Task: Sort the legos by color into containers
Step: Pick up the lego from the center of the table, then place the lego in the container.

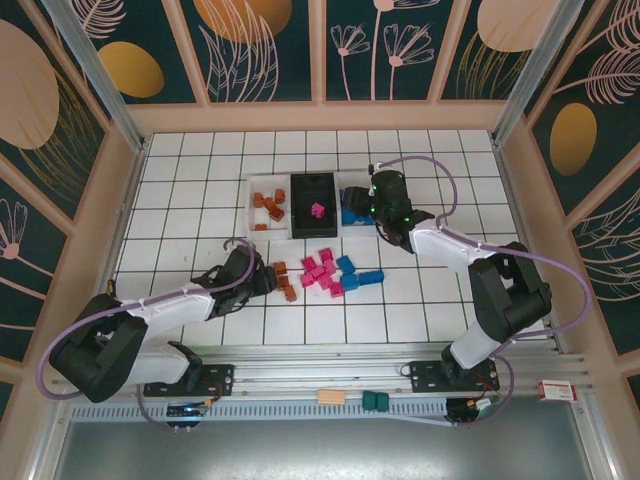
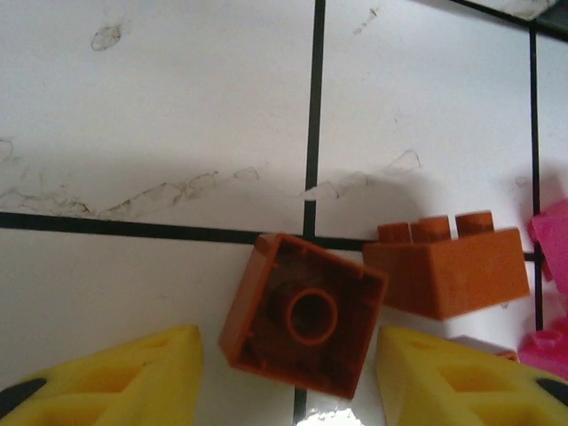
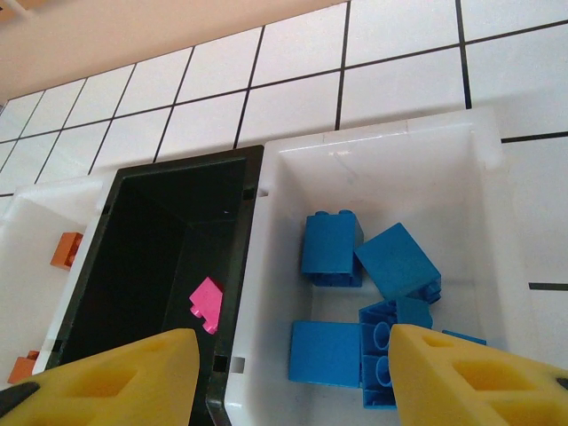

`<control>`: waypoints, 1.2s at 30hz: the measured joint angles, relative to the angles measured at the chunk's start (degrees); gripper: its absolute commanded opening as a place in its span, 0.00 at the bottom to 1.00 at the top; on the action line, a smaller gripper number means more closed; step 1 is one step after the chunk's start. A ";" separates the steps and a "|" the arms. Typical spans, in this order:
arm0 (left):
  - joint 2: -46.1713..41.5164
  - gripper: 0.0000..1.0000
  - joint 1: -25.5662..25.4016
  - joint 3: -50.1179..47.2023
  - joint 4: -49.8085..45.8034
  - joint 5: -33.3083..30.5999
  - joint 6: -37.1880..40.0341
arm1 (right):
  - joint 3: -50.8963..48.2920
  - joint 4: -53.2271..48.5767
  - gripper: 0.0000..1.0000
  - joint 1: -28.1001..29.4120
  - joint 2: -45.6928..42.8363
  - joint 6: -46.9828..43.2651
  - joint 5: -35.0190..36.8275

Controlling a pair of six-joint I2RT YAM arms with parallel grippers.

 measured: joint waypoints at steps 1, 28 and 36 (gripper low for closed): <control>0.52 0.53 0.00 0.28 -0.02 -0.24 -0.02 | -0.07 0.02 0.59 0.00 -0.07 0.00 0.00; -2.14 0.41 -0.22 13.62 -7.67 -10.56 5.16 | -3.10 0.17 0.59 0.00 -4.85 0.46 -0.66; 10.69 0.47 4.39 31.23 -6.14 -12.85 10.01 | -6.75 0.31 0.59 0.00 -7.65 1.46 -1.51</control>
